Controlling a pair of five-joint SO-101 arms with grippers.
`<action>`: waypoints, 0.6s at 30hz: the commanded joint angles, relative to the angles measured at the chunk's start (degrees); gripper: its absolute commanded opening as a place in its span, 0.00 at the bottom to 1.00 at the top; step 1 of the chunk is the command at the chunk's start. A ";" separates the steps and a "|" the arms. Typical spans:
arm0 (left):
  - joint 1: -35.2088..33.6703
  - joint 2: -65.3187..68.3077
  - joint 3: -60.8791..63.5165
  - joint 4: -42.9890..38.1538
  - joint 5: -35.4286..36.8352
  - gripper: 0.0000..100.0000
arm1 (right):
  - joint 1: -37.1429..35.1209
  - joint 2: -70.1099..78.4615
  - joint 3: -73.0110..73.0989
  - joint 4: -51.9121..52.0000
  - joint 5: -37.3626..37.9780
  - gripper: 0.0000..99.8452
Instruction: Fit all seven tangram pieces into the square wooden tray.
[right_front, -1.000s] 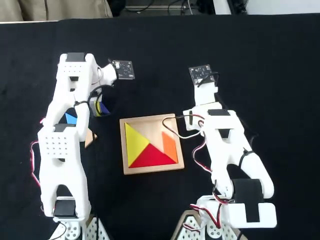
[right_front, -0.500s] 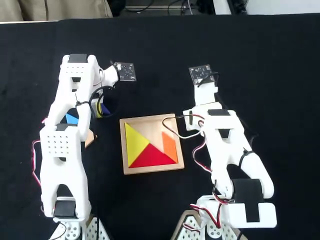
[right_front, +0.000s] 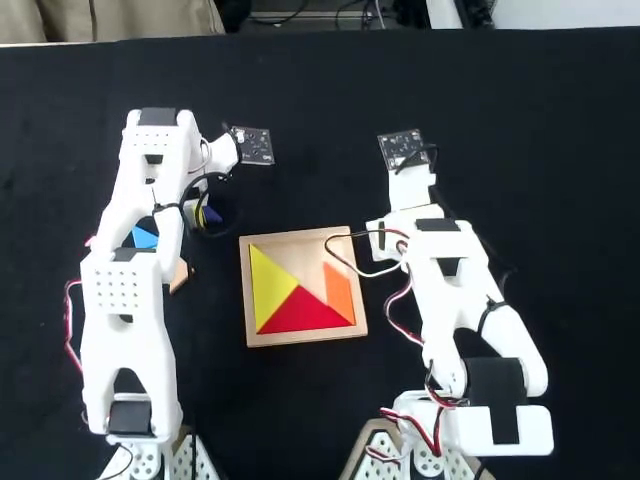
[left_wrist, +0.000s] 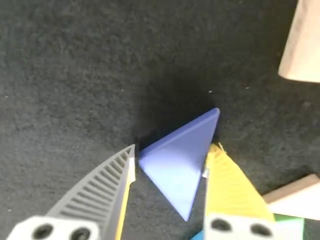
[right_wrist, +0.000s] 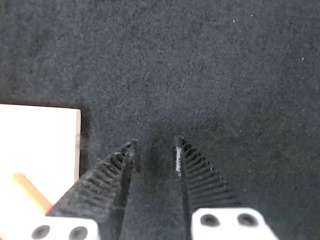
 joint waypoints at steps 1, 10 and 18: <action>3.03 -5.98 -6.90 10.64 -1.05 0.12 | 0.70 0.13 -3.03 -0.97 0.79 0.12; 12.70 -21.01 -1.89 17.05 1.41 0.12 | 0.97 0.13 -3.03 -0.97 0.79 0.12; 26.33 -39.30 20.09 13.63 2.99 0.09 | 4.57 -0.48 -3.74 -0.53 0.70 0.12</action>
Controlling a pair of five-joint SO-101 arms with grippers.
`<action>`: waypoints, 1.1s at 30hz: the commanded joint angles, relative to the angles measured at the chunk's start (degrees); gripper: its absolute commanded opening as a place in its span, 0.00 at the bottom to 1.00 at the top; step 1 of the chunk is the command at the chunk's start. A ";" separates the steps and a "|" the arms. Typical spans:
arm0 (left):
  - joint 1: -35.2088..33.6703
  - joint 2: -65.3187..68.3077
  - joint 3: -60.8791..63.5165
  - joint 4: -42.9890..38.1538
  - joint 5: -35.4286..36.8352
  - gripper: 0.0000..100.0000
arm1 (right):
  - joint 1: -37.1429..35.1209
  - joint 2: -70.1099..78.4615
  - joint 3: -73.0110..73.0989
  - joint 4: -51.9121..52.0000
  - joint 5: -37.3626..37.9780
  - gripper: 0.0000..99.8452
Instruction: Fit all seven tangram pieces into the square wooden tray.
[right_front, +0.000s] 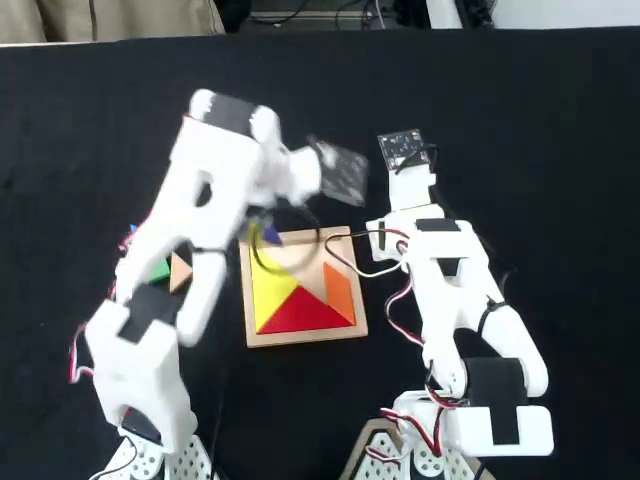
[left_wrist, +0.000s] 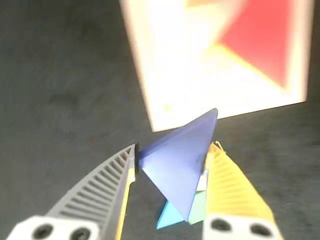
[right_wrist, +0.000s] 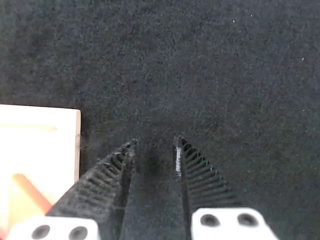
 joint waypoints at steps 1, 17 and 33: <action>5.76 -9.76 7.96 -4.66 1.49 0.08 | 5.10 -0.48 -4.26 -0.18 0.53 0.12; 18.15 -13.45 25.63 -31.82 9.58 0.08 | 21.01 -0.40 -6.20 1.49 -2.64 0.12; 12.00 5.10 13.67 -32.35 9.58 0.08 | 23.74 -0.40 -7.25 1.23 -5.98 0.12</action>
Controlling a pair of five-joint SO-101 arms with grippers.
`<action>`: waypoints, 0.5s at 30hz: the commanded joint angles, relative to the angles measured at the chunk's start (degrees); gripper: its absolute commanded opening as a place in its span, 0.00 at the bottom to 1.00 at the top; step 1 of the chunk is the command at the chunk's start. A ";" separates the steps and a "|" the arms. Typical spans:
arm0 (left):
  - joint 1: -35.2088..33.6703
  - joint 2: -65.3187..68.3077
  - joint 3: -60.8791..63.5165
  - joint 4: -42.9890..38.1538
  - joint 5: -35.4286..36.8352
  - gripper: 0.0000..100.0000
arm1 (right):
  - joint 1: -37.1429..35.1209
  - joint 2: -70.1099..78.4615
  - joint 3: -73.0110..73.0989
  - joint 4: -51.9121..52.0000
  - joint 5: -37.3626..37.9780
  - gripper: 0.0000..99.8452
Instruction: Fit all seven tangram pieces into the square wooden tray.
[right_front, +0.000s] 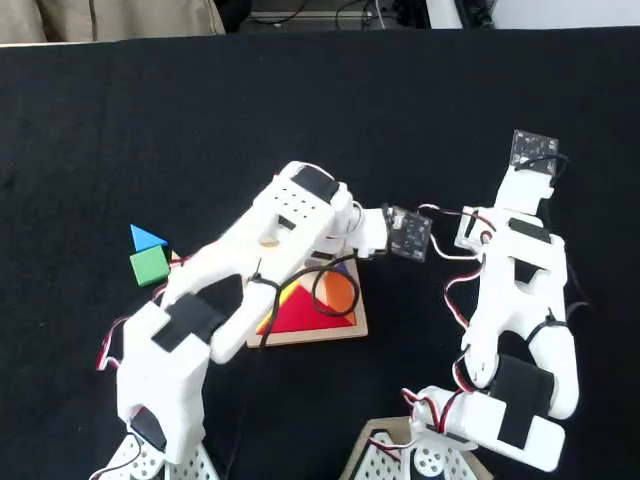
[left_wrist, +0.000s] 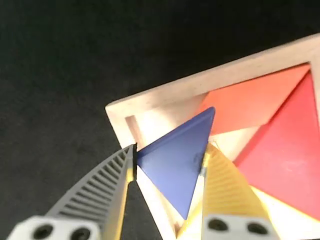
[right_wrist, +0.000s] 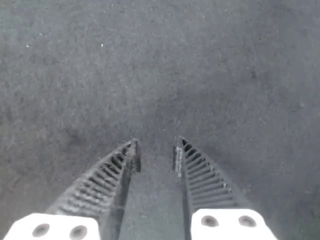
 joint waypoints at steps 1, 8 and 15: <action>-0.84 -0.26 -4.88 -0.26 0.79 0.08 | 0.70 -0.40 -2.77 -0.09 -0.44 0.12; -1.01 -0.09 -5.05 -0.26 0.79 0.12 | 0.70 -0.40 -2.77 -0.09 -0.44 0.12; -2.68 -0.09 -5.14 -0.44 3.25 0.25 | 0.09 -0.31 -2.68 -0.09 -0.26 0.12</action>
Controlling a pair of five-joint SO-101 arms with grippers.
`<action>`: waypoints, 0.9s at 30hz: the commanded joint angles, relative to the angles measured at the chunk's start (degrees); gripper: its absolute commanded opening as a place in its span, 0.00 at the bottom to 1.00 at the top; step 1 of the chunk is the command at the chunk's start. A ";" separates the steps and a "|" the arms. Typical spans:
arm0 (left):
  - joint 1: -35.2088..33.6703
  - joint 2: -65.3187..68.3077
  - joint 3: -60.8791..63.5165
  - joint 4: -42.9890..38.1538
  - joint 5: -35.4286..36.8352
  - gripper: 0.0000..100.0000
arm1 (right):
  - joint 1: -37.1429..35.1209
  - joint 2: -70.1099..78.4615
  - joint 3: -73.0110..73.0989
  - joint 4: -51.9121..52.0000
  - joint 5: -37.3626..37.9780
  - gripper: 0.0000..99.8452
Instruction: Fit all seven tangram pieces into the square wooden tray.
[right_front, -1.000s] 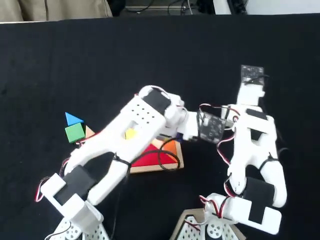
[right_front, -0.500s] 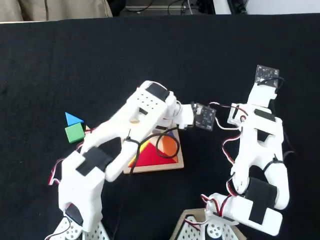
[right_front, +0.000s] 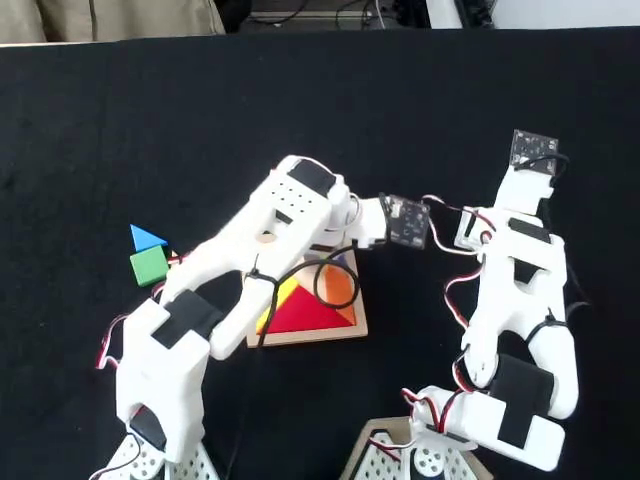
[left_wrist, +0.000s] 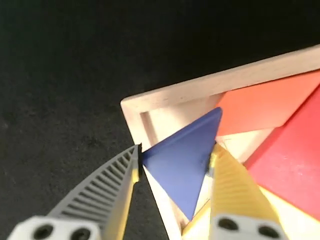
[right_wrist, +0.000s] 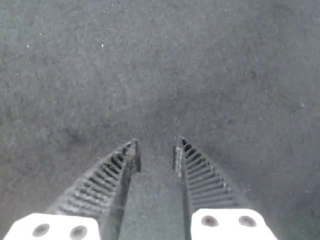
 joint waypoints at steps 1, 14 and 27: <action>-1.36 -0.62 -3.30 -0.44 0.88 0.24 | 0.00 -0.31 -2.68 -0.09 -0.26 0.12; 0.04 -1.76 -4.26 1.58 1.41 0.25 | 0.09 0.04 -2.86 -0.09 -0.26 0.12; -6.20 -3.25 -2.33 5.45 1.32 0.25 | 0.09 0.04 -2.68 0.00 -0.26 0.12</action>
